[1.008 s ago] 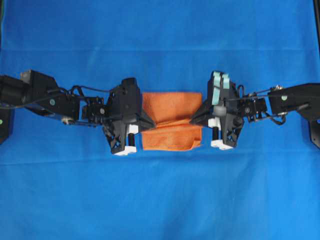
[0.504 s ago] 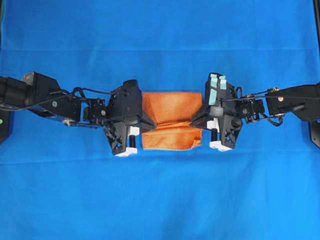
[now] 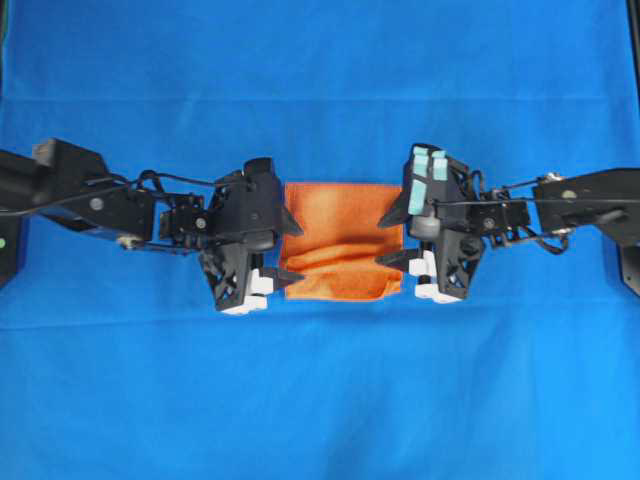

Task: Fold the orange towel.

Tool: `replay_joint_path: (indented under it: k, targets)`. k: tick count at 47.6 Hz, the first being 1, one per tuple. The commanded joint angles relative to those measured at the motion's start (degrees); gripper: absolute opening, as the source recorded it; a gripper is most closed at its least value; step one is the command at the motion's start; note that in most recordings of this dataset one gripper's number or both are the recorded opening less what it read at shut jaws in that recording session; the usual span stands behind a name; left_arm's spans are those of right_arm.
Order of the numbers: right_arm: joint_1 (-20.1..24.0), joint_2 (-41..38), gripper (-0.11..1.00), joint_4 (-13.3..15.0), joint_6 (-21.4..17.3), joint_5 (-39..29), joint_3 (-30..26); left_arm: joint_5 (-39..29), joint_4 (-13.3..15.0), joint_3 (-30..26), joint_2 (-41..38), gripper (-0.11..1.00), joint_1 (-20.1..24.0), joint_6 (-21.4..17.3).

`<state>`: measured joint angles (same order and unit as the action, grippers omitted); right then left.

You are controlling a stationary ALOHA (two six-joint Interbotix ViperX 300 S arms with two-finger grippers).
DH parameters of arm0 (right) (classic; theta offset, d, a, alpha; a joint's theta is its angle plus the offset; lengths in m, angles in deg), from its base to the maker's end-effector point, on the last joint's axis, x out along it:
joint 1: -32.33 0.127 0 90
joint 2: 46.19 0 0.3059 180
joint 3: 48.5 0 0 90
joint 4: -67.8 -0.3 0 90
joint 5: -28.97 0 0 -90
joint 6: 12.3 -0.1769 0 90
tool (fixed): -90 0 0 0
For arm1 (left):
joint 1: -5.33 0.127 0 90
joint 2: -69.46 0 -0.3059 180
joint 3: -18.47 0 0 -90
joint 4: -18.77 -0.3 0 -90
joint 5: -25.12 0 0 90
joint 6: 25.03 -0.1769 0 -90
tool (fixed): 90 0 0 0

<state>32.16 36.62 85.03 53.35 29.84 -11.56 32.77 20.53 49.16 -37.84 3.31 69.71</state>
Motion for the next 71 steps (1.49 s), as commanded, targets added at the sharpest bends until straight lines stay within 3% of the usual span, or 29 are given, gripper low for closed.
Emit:
replay_joint_path:
  k: [1, 9, 19, 28, 37, 44, 56, 71]
  targets:
    - [0.79, 5.89, 0.62, 0.09, 0.26, -3.96, -1.23, -3.08, -0.09, -0.97, 6.24, 0.70, -0.09, -0.26]
    - [1.05, 13.80, 0.62, 0.97, 0.35, -8.00, -0.09, -6.33, -0.18, 0.62, 15.47, 0.70, -0.09, -0.70]
    - [1.05, 24.79, 0.62, 3.08, 0.35, -8.88, 4.13, -6.42, -0.35, 4.57, 24.17, 0.70, -0.09, -0.79]
    - [1.05, 36.74, 0.62, 3.34, 0.35, -8.79, 9.05, -3.52, -0.53, 10.55, 35.60, 0.70, -0.09, -1.05]
    - [1.05, 47.46, 0.62, 3.69, 0.35, -8.53, 15.03, 1.05, -0.62, 17.67, 47.02, 0.70, -0.09, -6.59]
    - [1.05, 54.05, 0.62, 3.69, 0.35, -6.59, 19.95, 1.41, -0.44, 22.59, 54.32, 0.70, -0.09, -8.00]
    - [0.44, 59.24, 0.62, 3.69, 0.35, -4.92, 26.02, 1.93, -0.35, 30.32, 63.02, 0.70, -0.09, -7.91]
    - [-0.70, 58.89, 0.62, 3.60, 0.26, -1.76, 28.39, 2.64, -0.35, 37.00, 70.22, 0.70, -0.09, -7.82]
